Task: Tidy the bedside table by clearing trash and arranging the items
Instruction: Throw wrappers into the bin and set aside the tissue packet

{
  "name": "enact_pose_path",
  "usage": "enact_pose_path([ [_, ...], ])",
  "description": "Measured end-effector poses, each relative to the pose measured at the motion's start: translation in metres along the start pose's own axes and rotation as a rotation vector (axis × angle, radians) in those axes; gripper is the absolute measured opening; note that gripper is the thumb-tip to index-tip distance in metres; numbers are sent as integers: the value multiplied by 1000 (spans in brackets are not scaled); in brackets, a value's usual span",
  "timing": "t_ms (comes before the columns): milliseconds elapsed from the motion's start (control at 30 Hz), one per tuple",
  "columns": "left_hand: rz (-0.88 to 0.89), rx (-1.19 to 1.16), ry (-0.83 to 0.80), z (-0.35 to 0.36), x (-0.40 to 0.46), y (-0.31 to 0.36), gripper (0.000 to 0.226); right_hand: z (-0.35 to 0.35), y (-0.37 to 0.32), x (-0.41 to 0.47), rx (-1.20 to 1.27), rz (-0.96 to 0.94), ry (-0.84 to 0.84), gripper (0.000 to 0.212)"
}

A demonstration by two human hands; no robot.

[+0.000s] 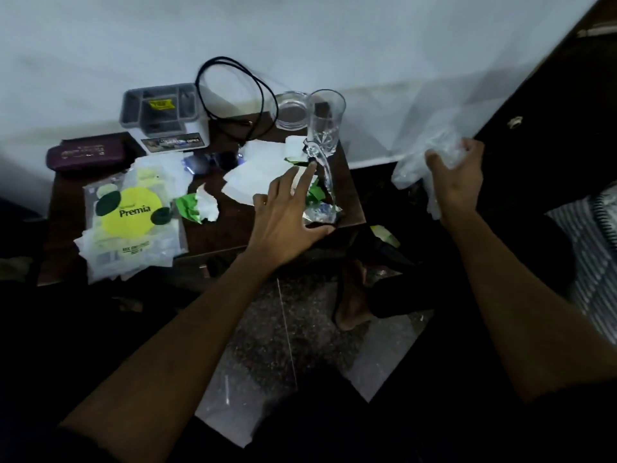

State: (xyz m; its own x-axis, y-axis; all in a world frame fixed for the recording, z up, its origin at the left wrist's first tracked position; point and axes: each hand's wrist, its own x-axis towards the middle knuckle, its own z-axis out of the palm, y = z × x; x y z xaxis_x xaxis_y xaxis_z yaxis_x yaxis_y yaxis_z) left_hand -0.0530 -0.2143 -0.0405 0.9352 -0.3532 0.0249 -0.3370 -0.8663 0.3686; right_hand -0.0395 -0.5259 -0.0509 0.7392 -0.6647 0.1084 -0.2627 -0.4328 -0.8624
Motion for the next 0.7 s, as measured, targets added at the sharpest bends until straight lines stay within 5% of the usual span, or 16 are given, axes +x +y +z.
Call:
enact_pose_path([
  [300,29,211,-115,11,7,5,84,37,65,0,-88,252,-185,94],
  [433,43,220,-91,11,4,2,58,35,60,4,-66,318,-180,82],
  [700,-20,71,22,12,-1,0,41,46,-39,-70,42,-285,-345,36],
])
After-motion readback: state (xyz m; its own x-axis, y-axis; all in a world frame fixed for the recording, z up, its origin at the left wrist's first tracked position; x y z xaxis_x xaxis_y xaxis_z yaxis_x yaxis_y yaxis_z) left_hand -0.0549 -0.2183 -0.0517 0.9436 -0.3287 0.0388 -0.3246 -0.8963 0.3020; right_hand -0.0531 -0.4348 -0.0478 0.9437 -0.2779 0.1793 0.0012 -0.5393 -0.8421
